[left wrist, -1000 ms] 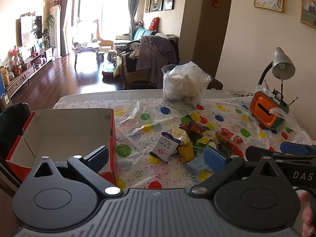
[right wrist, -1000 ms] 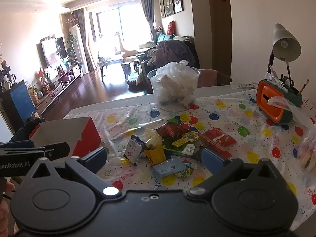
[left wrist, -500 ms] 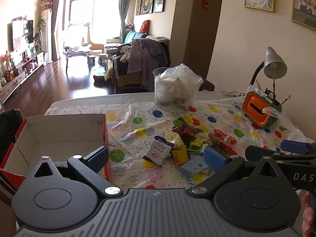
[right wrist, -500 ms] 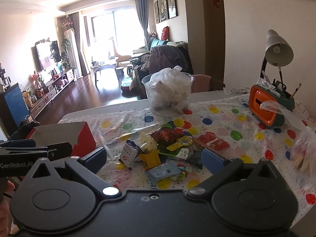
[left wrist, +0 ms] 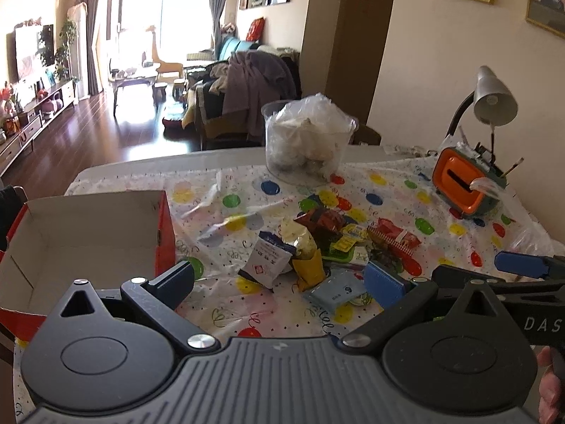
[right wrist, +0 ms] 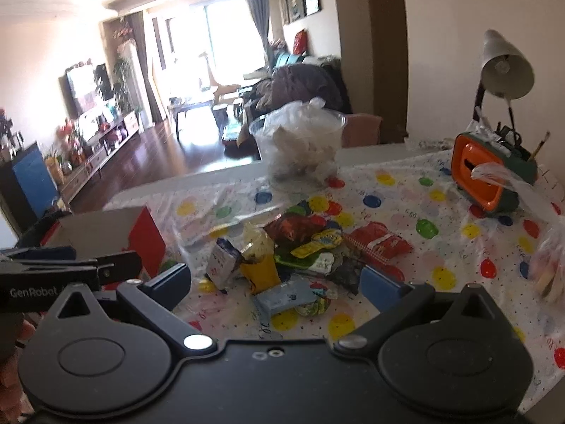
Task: Organize snacks
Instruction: 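Grasp the white-blue milk candy bag with left tool while right tool grasps black sesame bag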
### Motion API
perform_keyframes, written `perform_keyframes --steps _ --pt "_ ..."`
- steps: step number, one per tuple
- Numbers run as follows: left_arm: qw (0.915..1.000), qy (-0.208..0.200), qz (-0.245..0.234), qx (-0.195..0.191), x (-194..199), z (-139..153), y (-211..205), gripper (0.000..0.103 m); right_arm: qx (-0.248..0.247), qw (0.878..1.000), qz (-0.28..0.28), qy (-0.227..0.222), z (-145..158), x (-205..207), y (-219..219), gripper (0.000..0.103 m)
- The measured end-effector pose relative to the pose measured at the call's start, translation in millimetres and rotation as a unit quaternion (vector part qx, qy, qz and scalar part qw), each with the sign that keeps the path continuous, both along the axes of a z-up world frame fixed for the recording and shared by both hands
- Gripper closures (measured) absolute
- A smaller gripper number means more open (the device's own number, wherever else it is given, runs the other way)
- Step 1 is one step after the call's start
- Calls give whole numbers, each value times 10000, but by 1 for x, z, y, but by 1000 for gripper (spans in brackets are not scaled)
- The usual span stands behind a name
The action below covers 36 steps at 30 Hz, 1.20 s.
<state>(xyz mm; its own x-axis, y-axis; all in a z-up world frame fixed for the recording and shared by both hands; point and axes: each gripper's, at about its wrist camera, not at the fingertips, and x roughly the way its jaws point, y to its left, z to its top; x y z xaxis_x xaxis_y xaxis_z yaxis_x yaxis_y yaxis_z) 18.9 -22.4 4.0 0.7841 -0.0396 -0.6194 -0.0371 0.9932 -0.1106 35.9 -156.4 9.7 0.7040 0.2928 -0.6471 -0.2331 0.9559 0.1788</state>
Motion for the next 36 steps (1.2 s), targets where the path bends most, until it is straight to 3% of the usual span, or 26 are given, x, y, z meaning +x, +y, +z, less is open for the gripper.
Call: perform_keyframes --steps 10,16,18,26,32,36 --pt "9989 413 178 154 37 -20 -12 0 -121 9983 242 513 -42 42 -29 6" --pt "9965 562 -519 334 74 -38 -15 1 -5 9966 66 827 -63 77 -52 11" --pt "9944 651 -689 464 89 -47 -13 1 47 9948 18 1018 -74 90 -54 17" --pt "9820 1359 -1138 647 148 -88 -2 7 153 9844 -474 1688 -118 142 -55 24" --pt "9628 1756 -1865 860 183 -108 2 8 461 9701 -889 2209 -141 174 -59 27" --pt "9553 2035 -2021 724 204 -124 8 9 536 9600 -1077 2527 -155 188 -60 28"
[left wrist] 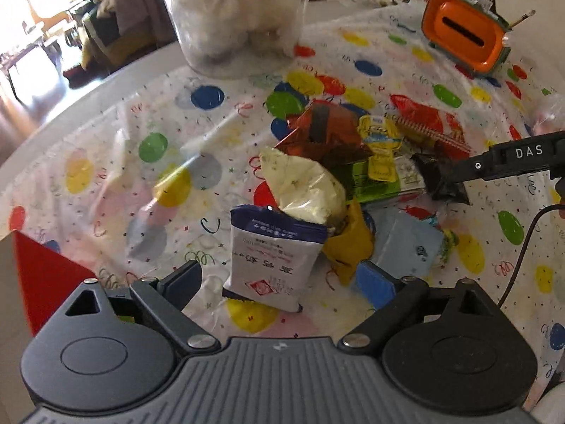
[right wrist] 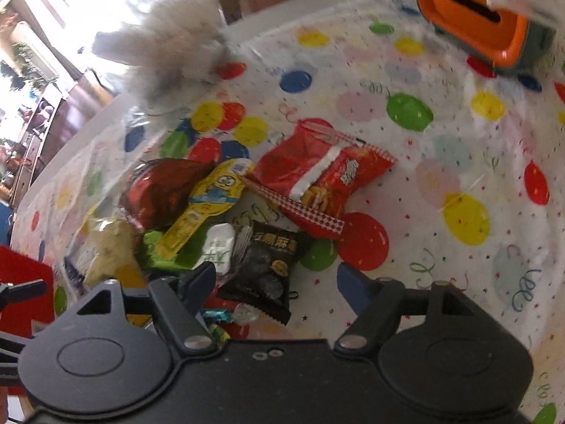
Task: Organize snacks
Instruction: 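Grasp the white-blue milk candy bag with left tool while right tool grasps black sesame bag, then carry both held bags over the open white box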
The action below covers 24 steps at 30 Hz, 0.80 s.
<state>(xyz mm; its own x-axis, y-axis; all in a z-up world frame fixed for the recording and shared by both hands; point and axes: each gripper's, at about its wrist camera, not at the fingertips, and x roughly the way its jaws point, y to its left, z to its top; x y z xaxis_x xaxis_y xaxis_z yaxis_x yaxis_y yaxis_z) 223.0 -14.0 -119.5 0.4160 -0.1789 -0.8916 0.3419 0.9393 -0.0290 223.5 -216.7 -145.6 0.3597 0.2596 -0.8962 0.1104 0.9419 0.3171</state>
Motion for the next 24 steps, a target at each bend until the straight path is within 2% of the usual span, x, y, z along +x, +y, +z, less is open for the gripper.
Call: perform_keyframes --steps 4,8,11,13,16,19,21,24 --pt "9995 259 -177 -91 12 -12 3 10 8 9996 -157 232 -10 10 2 29" --pt "9986 375 -362 35 20 -24 0 17 17 9991 -209 379 -19 18 7 34" --pt "9984 403 -387 45 24 -30 0 25 15 9988 -254 416 -22 20 9 38" --pt "9984 401 -404 45 24 -32 0 36 -2 9989 -268 382 -22 20 10 41" --pt "9986 401 -341 94 25 -34 1 47 -8 9991 -237 351 -22 21 10 51" --pt "9990 337 -252 120 23 -32 2 51 22 9992 -234 327 -22 21 9 57" --pt "9993 287 -200 117 21 -30 2 53 67 9994 -193 290 -22 20 9 65" --pt "9996 212 -66 154 16 -27 1 54 84 9996 -131 214 -20 18 10 68"
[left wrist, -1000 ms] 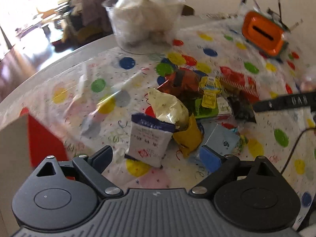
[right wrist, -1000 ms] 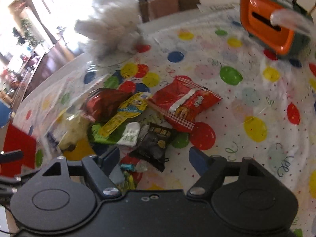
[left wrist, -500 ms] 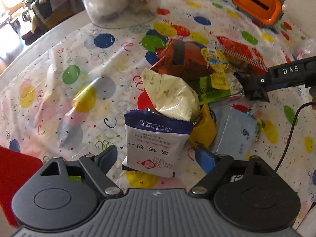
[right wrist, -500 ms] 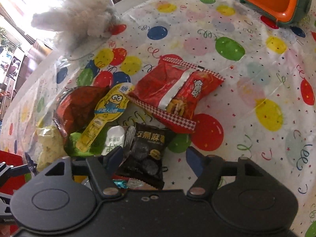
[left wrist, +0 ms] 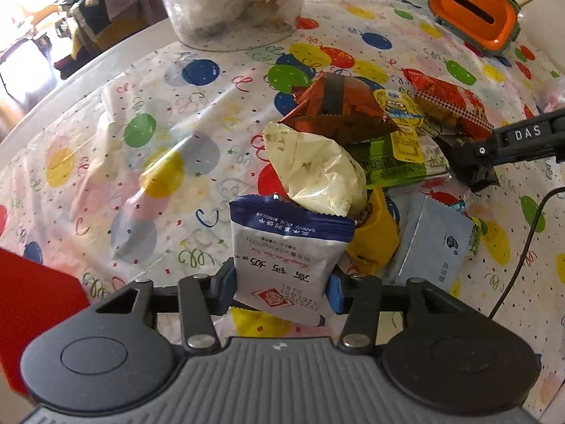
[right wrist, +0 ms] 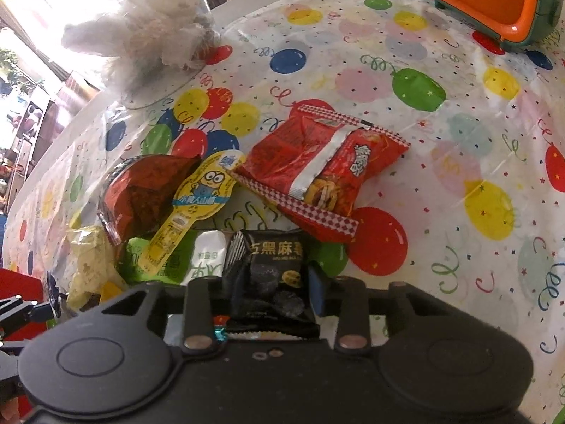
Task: Organize snacks
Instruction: 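Carry both held bags over the open white box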
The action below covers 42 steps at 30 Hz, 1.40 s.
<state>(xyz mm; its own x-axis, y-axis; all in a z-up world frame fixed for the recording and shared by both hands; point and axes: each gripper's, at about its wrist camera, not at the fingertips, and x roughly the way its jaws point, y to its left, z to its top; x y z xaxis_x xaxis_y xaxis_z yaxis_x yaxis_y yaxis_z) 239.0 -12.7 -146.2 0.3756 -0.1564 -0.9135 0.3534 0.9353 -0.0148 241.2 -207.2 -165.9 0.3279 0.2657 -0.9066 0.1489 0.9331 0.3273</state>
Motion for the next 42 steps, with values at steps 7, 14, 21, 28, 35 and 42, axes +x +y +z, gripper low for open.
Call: perform_keyframes --steps 7,14,21,28,35,42 --pt "9989 -68 447 107 -14 7 -3 55 78 9998 116 -134 4 -9 -10 70" --pt "9925 -108 1198 -217 -38 27 4 55 403 9981 355 -287 23 -29 -23 78" --pt "9829 -335 1762 -425 -78 53 13 55 275 9916 1074 -669 47 -44 -17 81" --pt "9760 -403 2064 -569 -109 64 15 55 336 9944 1001 -88 30 -38 -21 60" --pt "9713 -526 2252 -553 -133 80 13 55 167 9959 868 175 13 -31 -10 43" --pt "9653 -609 2511 -368 -149 95 17 55 -147 9938 1098 95 10 -35 1 70"
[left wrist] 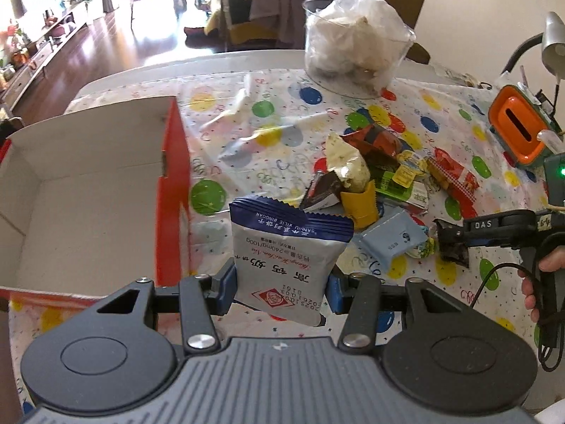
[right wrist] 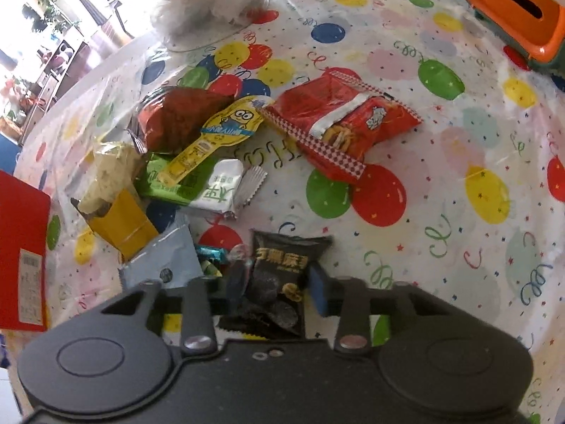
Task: Organize snacks
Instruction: 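Carry both held bags over the open white box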
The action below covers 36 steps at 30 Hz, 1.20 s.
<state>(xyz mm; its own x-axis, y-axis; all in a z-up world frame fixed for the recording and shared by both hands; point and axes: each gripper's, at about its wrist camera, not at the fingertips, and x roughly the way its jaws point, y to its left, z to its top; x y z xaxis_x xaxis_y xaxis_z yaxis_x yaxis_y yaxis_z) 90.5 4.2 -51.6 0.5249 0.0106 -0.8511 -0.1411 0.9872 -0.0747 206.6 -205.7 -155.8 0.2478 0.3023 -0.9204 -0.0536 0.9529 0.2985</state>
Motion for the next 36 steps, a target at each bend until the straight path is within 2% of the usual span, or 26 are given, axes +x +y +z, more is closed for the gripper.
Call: perform_keyframes --steps 7,11,16,21,29,36 --pt "9992 53 385 -19 -13 6 13 55 79 9995 212 -216 12 -7 -3 73" --pt "9986 24 523 -89 -22 15 25 55 318 9983 329 -360 35 -16 0 73" --pt "9983 -116 569 -52 -34 31 48 55 696 9945 556 -557 70 -28 26 73" --pt "9979 -167 632 -20 -46 44 85 55 1000 9875 914 -803 107 -43 78 73" --pt "9967 -175 766 206 -53 56 151 55 1124 9694 1719 -1344 153 -61 188 73" --pt "9960 49 860 256 -39 45 212 55 895 9566 2289 -1567 158 -70 275 73"
